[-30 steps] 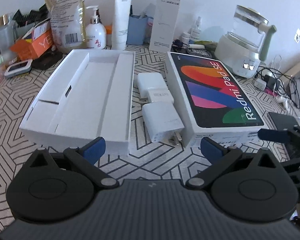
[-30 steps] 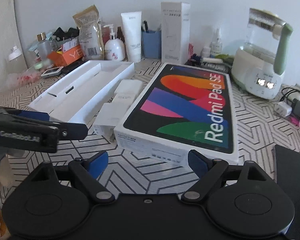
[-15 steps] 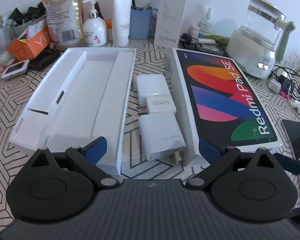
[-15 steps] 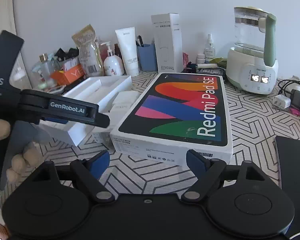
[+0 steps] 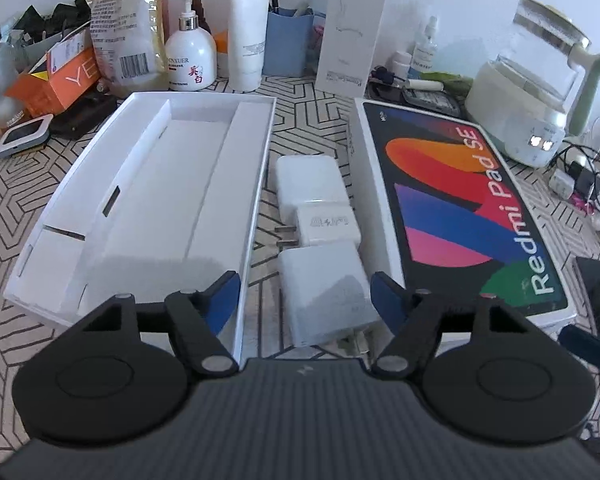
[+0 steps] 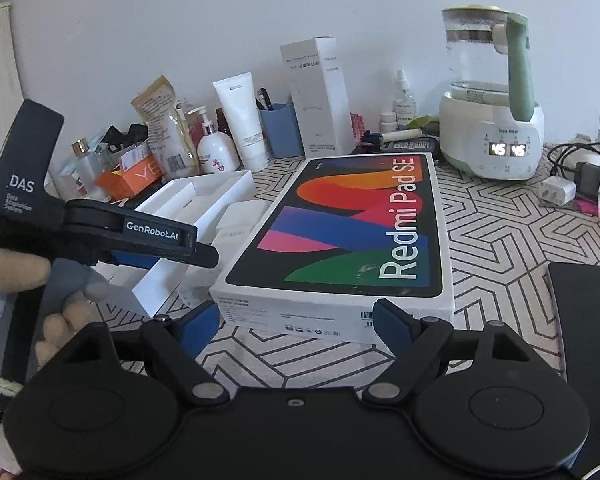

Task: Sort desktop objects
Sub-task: 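Grasp the nearest white power adapter with the left gripper and lift, then carry the adapter into the white tray and open the left gripper, then grasp the labeled white power adapter with the right gripper, then lower the adapter into the white tray and open the right gripper, then grasp the square white adapter beside the Redmi box with the left gripper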

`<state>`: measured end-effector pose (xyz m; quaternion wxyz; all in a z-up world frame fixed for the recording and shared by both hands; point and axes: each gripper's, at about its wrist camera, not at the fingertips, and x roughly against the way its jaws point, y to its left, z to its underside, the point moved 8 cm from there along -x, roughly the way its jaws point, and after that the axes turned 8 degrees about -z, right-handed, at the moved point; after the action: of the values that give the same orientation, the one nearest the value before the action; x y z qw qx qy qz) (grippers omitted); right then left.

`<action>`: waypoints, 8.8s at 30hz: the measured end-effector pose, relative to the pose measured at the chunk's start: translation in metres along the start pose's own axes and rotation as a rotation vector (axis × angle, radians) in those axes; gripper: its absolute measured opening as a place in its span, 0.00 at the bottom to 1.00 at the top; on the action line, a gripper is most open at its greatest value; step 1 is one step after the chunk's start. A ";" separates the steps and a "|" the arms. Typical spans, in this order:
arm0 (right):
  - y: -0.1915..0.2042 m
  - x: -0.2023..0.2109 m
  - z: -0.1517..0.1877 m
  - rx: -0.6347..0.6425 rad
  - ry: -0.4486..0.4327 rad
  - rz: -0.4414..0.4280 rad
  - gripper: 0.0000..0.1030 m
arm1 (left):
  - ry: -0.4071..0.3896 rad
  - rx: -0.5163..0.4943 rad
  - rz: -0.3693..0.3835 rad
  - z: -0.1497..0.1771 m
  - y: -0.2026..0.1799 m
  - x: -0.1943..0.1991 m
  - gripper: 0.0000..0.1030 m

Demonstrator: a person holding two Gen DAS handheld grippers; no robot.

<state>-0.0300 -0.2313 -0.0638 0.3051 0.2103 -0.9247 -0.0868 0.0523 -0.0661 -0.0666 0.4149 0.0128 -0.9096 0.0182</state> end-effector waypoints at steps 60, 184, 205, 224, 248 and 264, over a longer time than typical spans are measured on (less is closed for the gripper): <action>-0.011 -0.013 -0.010 -0.101 -0.019 0.075 0.86 | -0.045 -0.223 0.086 0.008 -0.026 -0.020 0.51; 0.065 -0.168 -0.054 0.097 0.346 0.138 0.52 | -0.019 0.113 0.333 -0.077 0.117 -0.037 0.82; 0.079 -0.158 -0.092 -0.053 0.154 0.039 0.51 | -0.061 0.218 0.283 -0.095 0.155 -0.040 0.82; 0.140 -0.254 -0.103 0.059 0.273 -0.092 0.44 | -0.069 0.278 0.209 -0.098 0.176 -0.053 0.82; -0.014 -0.123 -0.106 -0.148 0.022 0.031 0.53 | -0.017 -0.099 0.281 -0.102 0.013 -0.043 0.57; -0.055 -0.107 -0.106 -0.299 -0.043 0.061 0.54 | 0.069 -0.597 0.190 -0.101 -0.039 -0.081 0.48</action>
<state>0.1301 -0.2363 -0.0510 0.3157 0.1325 -0.9137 -0.2188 0.1828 -0.1003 -0.0609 0.4273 -0.1951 -0.8574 -0.2104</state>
